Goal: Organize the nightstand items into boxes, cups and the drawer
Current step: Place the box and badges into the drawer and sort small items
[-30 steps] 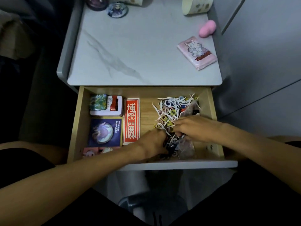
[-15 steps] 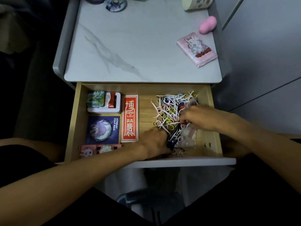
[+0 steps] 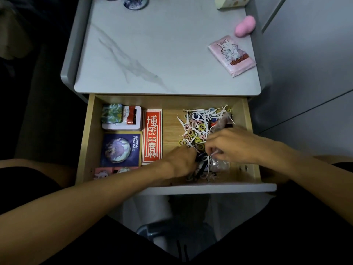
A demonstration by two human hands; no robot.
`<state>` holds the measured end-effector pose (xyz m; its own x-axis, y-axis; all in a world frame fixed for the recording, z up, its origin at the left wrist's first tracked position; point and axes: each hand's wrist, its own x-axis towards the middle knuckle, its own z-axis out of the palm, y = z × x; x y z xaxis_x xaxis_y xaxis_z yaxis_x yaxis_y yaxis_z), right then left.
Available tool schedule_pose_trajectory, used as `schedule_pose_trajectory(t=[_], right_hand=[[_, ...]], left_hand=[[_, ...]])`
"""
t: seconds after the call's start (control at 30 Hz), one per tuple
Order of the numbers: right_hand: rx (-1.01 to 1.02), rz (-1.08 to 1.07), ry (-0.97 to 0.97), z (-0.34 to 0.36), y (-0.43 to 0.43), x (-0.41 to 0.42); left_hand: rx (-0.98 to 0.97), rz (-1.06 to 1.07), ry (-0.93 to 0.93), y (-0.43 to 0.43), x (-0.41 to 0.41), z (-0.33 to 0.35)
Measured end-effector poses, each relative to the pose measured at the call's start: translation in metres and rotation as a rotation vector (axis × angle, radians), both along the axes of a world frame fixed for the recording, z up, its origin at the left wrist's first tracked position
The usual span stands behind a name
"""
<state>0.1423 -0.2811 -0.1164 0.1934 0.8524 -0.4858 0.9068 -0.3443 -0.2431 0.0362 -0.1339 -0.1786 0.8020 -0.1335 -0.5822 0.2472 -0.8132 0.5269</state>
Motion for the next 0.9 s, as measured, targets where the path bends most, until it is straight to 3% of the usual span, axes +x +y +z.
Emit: schedule_pose_trajectory(t=[0.1,0.2,0.3,0.43,0.7,0.9], right_hand=[[-0.038,0.12,0.006,-0.011,-0.004,-0.013],[0.082,0.184,0.006,-0.023,-0.005,-0.021],[0.158,0.235,-0.047,-0.034,-0.001,-0.023],[0.06,0.315,-0.109,-0.041,0.012,-0.027],[0.005,0.443,-0.204,-0.056,0.019,-0.036],[0.019,0.355,-0.18,-0.038,0.021,-0.026]], left_hand=[[-0.128,0.05,0.148,0.011,0.006,0.016],[-0.284,0.054,0.295,0.034,0.015,0.042],[-0.265,0.083,0.261,0.065,0.022,0.068],[-0.232,0.214,0.236,0.097,0.014,0.082],[-0.364,0.322,0.235,0.095,0.011,0.067],[-0.468,0.338,0.317,0.1,0.001,0.072]])
